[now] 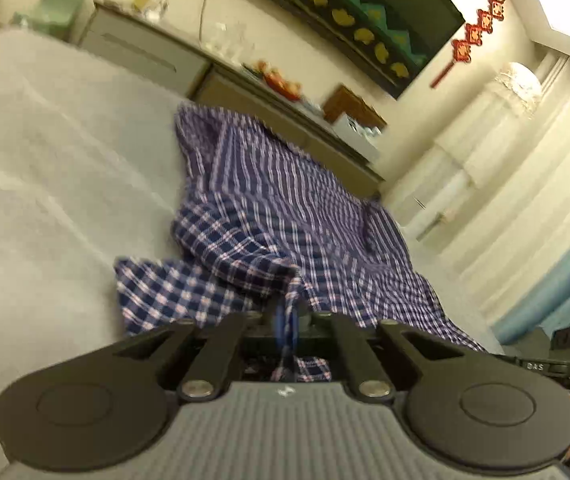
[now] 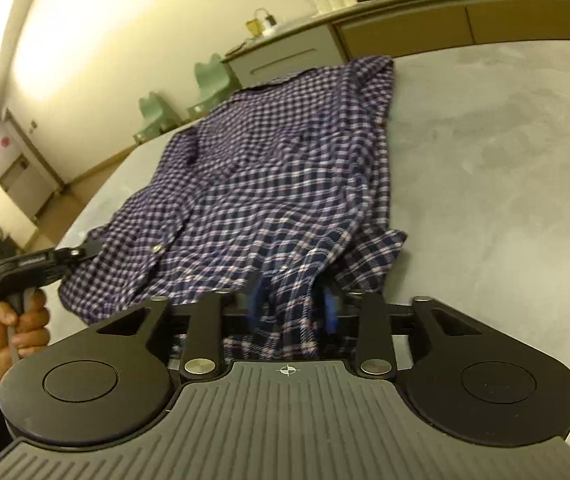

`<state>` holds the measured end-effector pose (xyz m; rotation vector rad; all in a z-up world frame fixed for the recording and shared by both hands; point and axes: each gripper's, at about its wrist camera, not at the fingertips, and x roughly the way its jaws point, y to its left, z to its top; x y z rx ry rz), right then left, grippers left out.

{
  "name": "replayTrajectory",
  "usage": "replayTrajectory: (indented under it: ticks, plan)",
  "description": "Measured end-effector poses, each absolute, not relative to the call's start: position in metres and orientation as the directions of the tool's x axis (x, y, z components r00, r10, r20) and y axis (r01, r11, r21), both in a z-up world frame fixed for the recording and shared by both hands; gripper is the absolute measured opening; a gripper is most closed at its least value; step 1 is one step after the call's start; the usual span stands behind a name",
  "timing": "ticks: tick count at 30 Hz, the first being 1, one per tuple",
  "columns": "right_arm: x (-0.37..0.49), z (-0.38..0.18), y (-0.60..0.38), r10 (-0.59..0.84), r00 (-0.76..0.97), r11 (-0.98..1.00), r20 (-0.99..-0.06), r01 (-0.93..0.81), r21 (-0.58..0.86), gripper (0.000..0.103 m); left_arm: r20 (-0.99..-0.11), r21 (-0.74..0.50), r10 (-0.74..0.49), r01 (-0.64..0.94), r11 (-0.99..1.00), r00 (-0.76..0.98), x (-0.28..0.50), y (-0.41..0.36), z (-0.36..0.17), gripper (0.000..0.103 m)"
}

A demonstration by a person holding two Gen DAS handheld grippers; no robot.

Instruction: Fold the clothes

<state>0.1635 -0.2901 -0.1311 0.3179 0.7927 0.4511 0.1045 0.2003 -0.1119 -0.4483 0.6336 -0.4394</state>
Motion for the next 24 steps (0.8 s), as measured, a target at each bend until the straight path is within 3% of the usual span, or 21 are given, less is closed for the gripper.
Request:
replayTrajectory:
  ticks: [1,3,4,7,10,11,12,13,14,16,20,24]
  plan:
    - [0.164,-0.129,-0.292,0.496,0.624,0.861,-0.604,-0.263,0.435,0.047,-0.472,-0.479,-0.456,0.215,0.851,0.754,0.097,0.201,-0.105,0.047]
    - [0.162,-0.124,-0.296,0.475,0.651,0.87,-0.592,-0.247,0.427,0.058,-0.506,-0.396,-0.323,0.117,0.911,0.8,0.085,0.205,-0.095,0.074]
    - [0.162,-0.122,-0.298,0.461,0.664,0.876,-0.588,-0.236,0.421,0.067,-0.524,-0.36,-0.27,0.078,0.93,0.808,0.081,0.207,-0.094,0.075]
    - [0.163,-0.124,-0.298,0.439,0.677,0.887,-0.591,-0.223,0.404,0.072,-0.579,-0.361,-0.268,0.052,0.931,0.77,0.088,0.204,-0.101,0.075]
    - [0.163,-0.132,-0.291,0.447,0.657,0.887,-0.608,-0.238,0.395,0.07,-0.598,-0.383,-0.329,0.099,0.918,0.731,0.096,0.192,-0.11,0.072]
    - [0.163,-0.134,-0.287,0.451,0.65,0.887,-0.611,-0.253,0.386,0.065,-0.597,-0.381,-0.348,0.126,0.916,0.723,0.099,0.188,-0.111,0.066]
    - [0.164,-0.136,-0.284,0.475,0.635,0.876,-0.61,-0.276,0.394,0.044,-0.595,-0.38,-0.367,0.152,0.913,0.715,0.102,0.184,-0.111,0.038]
    - [0.164,-0.137,-0.281,0.494,0.62,0.867,-0.609,-0.295,0.402,0.034,-0.582,-0.417,-0.416,0.183,0.89,0.699,0.104,0.186,-0.114,0.026]
    - [0.165,-0.136,-0.279,0.501,0.613,0.863,-0.611,-0.303,0.404,0.031,-0.56,-0.464,-0.466,0.207,0.861,0.685,0.106,0.19,-0.115,0.024]
    - [0.164,-0.132,-0.277,0.506,0.61,0.861,-0.61,-0.326,0.39,0.013,-0.484,-0.551,-0.552,0.255,0.795,0.679,0.105,0.203,-0.115,0.019]
    - [0.165,-0.129,-0.286,0.569,0.594,0.819,-0.569,-0.351,0.453,0.01,-0.297,-0.729,-0.742,0.36,0.583,0.6,0.112,0.22,-0.123,0.019]
    - [0.17,-0.137,-0.295,0.575,0.585,0.812,-0.572,-0.318,0.489,0.01,-0.335,-0.765,-0.745,0.295,0.572,0.577,0.124,0.216,-0.14,0.023]
